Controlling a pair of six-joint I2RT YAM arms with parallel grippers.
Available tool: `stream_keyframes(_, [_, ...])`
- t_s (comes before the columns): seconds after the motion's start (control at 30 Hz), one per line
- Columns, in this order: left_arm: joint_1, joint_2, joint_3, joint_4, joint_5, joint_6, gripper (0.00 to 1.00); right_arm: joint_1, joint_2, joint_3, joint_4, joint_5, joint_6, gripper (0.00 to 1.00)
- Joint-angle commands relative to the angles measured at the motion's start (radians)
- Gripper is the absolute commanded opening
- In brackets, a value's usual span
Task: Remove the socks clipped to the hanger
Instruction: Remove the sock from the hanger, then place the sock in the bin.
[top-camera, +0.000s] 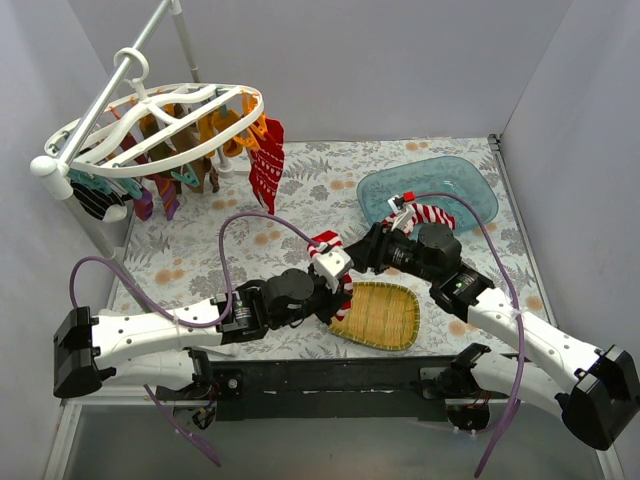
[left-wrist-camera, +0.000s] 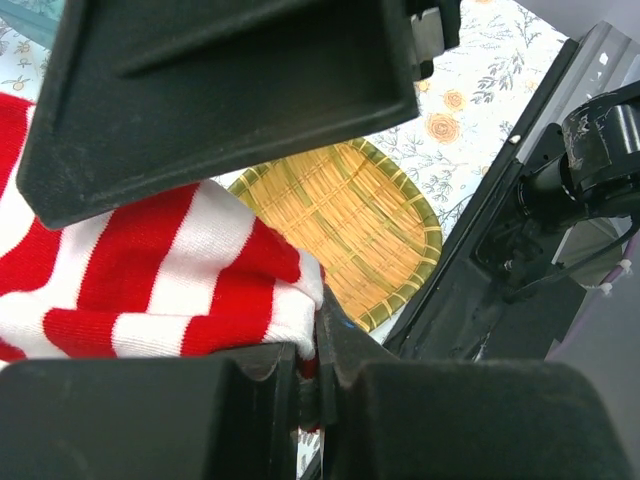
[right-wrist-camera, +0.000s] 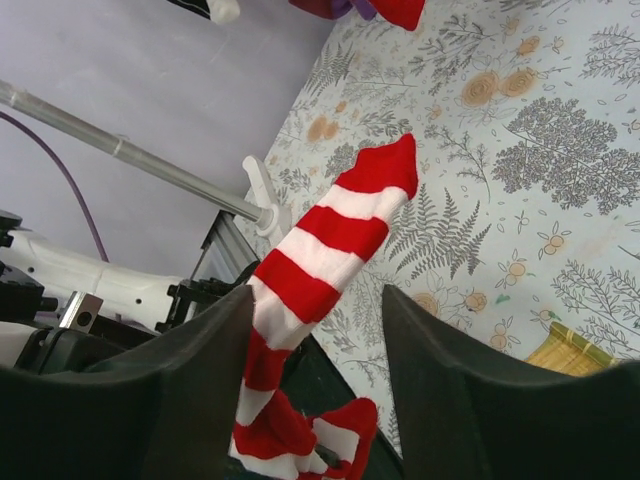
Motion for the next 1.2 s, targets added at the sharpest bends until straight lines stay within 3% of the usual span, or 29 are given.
stream_keyframes(0.0, [0.004, 0.003, 0.044, 0.011, 0.003, 0.013, 0.0, 0.012, 0.004, 0.05, 0.02, -0.017, -0.02, 0.45])
stream_keyframes(0.1, [0.004, 0.008, 0.045, 0.012, -0.003, 0.011, 0.0, 0.012, 0.004, 0.048, 0.019, -0.017, -0.02, 0.17])
stream_keyframes(0.2, [0.004, 0.014, 0.051, 0.009, -0.009, 0.004, 0.0, 0.012, 0.001, 0.053, -0.006, 0.013, -0.028, 0.01])
stream_keyframes(0.23, [0.004, 0.017, 0.056, 0.006, -0.014, 0.001, 0.04, 0.012, -0.002, 0.065, -0.016, 0.027, -0.038, 0.01])
stream_keyframes(0.27, [0.004, 0.019, 0.057, 0.002, -0.023, -0.007, 0.32, 0.012, -0.004, 0.073, -0.029, 0.061, -0.049, 0.01])
stream_keyframes(0.33, [0.004, 0.019, 0.062, -0.011, -0.032, -0.018, 0.55, 0.011, -0.004, 0.099, -0.082, 0.11, -0.077, 0.01])
stream_keyframes(0.37, [0.003, 0.014, 0.065, -0.02, -0.046, -0.025, 0.74, 0.007, 0.007, 0.147, -0.11, 0.162, -0.121, 0.01])
stream_keyframes(0.43, [0.004, 0.008, 0.071, -0.034, -0.066, -0.041, 0.86, -0.014, 0.024, 0.194, -0.183, 0.204, -0.161, 0.01])
stream_keyframes(0.63, [0.004, -0.026, 0.096, -0.097, -0.148, -0.11, 0.94, -0.204, 0.109, 0.338, -0.23, 0.262, -0.27, 0.01])
stream_keyframes(0.8, [0.004, -0.037, 0.105, -0.144, -0.166, -0.151, 0.94, -0.386, 0.234, 0.462, -0.265, 0.285, -0.34, 0.01])
stream_keyframes(0.97, [0.004, -0.061, 0.108, -0.173, -0.163, -0.179, 0.94, -0.483, 0.394, 0.545, -0.261, 0.411, -0.416, 0.01])
stream_keyframes(1.07, [0.004, -0.078, 0.111, -0.184, -0.163, -0.182, 0.95, -0.557, 0.497, 0.574, -0.247, 0.397, -0.43, 0.01])
stream_keyframes(1.1, [0.004, -0.08, 0.114, -0.187, -0.161, -0.183, 0.95, -0.566, 0.527, 0.585, -0.254, 0.396, -0.434, 0.11])
stream_keyframes(1.17, [0.004, -0.08, 0.117, -0.198, -0.162, -0.185, 0.96, -0.58, 0.6, 0.632, -0.305, 0.409, -0.453, 0.44])
